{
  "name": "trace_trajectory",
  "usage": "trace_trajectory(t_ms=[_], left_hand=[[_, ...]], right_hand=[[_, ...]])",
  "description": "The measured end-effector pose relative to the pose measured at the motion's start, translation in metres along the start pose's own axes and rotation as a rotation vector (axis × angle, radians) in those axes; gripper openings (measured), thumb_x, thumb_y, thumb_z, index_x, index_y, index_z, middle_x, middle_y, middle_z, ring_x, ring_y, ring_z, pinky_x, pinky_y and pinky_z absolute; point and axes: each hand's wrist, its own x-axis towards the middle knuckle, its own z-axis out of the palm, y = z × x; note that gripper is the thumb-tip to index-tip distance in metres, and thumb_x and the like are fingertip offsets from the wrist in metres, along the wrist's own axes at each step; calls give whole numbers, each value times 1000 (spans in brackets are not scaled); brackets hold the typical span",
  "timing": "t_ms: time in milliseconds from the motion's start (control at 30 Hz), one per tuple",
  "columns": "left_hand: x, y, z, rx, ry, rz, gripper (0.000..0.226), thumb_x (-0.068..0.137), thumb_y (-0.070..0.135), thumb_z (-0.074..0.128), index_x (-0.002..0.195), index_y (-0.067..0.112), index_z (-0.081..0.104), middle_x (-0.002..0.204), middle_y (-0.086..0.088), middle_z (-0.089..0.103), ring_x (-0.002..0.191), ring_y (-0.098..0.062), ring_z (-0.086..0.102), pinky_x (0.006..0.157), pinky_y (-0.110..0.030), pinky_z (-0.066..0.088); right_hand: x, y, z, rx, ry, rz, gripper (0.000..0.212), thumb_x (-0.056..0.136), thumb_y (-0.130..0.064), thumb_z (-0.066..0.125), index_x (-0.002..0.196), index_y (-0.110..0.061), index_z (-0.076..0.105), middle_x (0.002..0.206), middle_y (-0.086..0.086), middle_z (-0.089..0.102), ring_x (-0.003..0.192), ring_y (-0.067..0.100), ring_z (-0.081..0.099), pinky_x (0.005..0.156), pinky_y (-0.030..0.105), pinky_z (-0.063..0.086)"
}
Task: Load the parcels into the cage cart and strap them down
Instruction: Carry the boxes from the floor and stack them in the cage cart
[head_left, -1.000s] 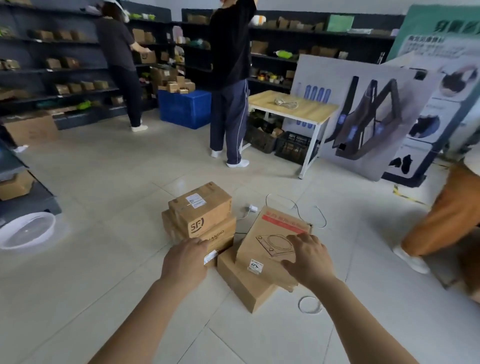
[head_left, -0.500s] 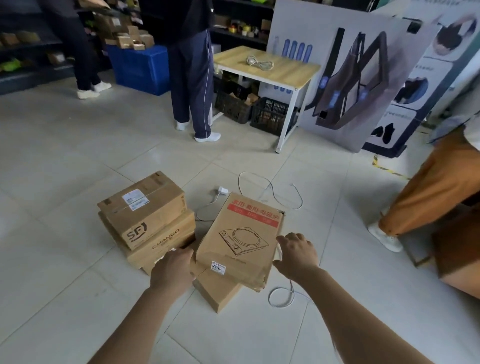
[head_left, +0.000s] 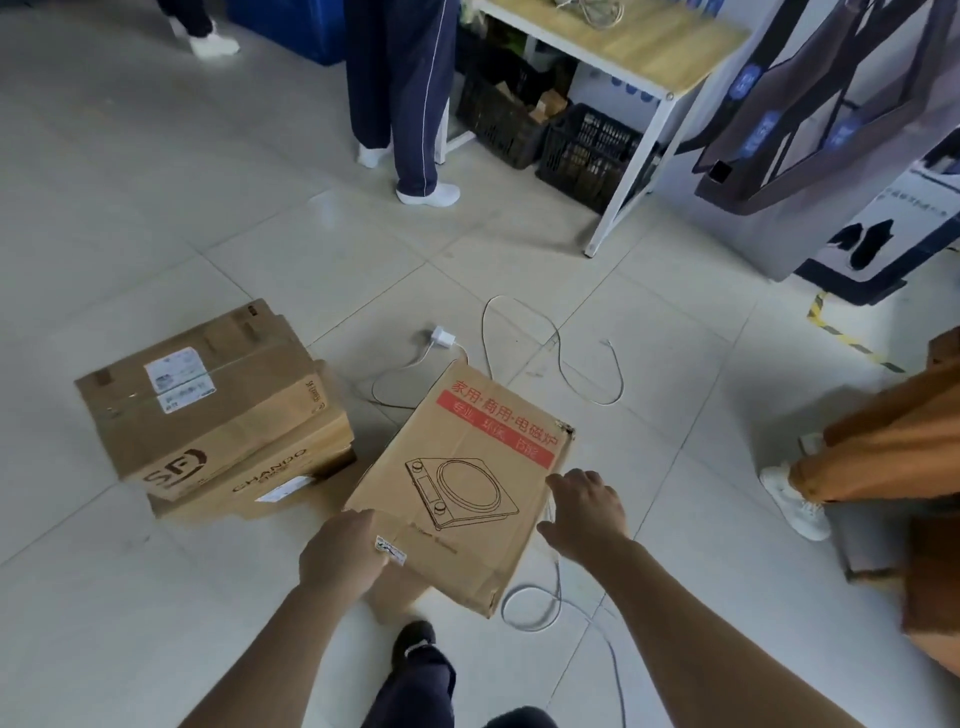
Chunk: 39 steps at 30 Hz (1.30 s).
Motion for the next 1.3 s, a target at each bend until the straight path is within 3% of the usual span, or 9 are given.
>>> trace_trajectory(t_ms=[200, 367, 567, 700, 867, 1000, 1133, 1300], left_hand=[[50, 25, 29, -67, -67, -180, 43, 90, 32, 59, 131, 21, 51, 130, 3, 57, 121, -19, 52, 90, -32, 48], [82, 39, 67, -153, -99, -362, 30, 85, 25, 57, 115, 23, 58, 111, 4, 64, 101, -18, 60, 81, -33, 54], [117, 58, 124, -325, -98, -577, 63, 85, 26, 61, 144, 23, 39, 137, 0, 52, 120, -22, 54, 91, -36, 50], [139, 65, 169, -387, -104, -704, 66, 88, 32, 62, 147, 19, 35, 142, -3, 47, 130, -25, 44, 96, -39, 45], [167, 58, 228, -538, -94, -880, 62, 87, 34, 64, 137, 6, 39, 133, -14, 50, 123, -34, 48, 93, -44, 44], [187, 46, 275, -684, -43, -976, 69, 87, 42, 65, 134, -1, 37, 131, -19, 50, 120, -39, 50, 90, -47, 45], [199, 45, 306, -740, 22, -985, 78, 85, 45, 66, 141, 3, 32, 135, -18, 48, 124, -38, 47, 96, -49, 43], [208, 40, 326, -868, 75, -1059, 70, 83, 39, 70, 133, 1, 39, 127, -17, 54, 110, -37, 54, 83, -43, 47]], right_hand=[[84, 29, 1, -43, -106, -61, 53, 90, -39, 60, 136, -20, 43, 133, 4, 49, 127, 23, 41, 104, 35, 37], [155, 56, 13, -86, -168, -158, 52, 89, -38, 61, 135, -20, 44, 138, 3, 47, 128, 23, 41, 107, 37, 36], [236, 90, 43, -167, -225, -269, 48, 88, -37, 61, 131, -20, 46, 133, 3, 50, 123, 24, 45, 103, 36, 39], [288, 102, 71, -196, -224, -296, 46, 88, -37, 60, 129, -19, 49, 128, 3, 54, 121, 24, 46, 100, 37, 41], [350, 102, 119, -187, -243, -272, 46, 88, -38, 59, 128, -17, 50, 124, 6, 53, 117, 26, 46, 96, 38, 42], [394, 100, 162, -157, -236, -215, 57, 88, -43, 61, 134, -15, 43, 130, 9, 47, 121, 28, 45, 97, 42, 43], [426, 99, 193, -67, -181, -157, 86, 78, -56, 68, 143, -15, 29, 133, 13, 43, 124, 35, 43, 98, 49, 42], [454, 103, 217, 15, -228, -44, 121, 56, -67, 80, 143, -9, 20, 138, 17, 41, 129, 38, 43, 102, 53, 43]])
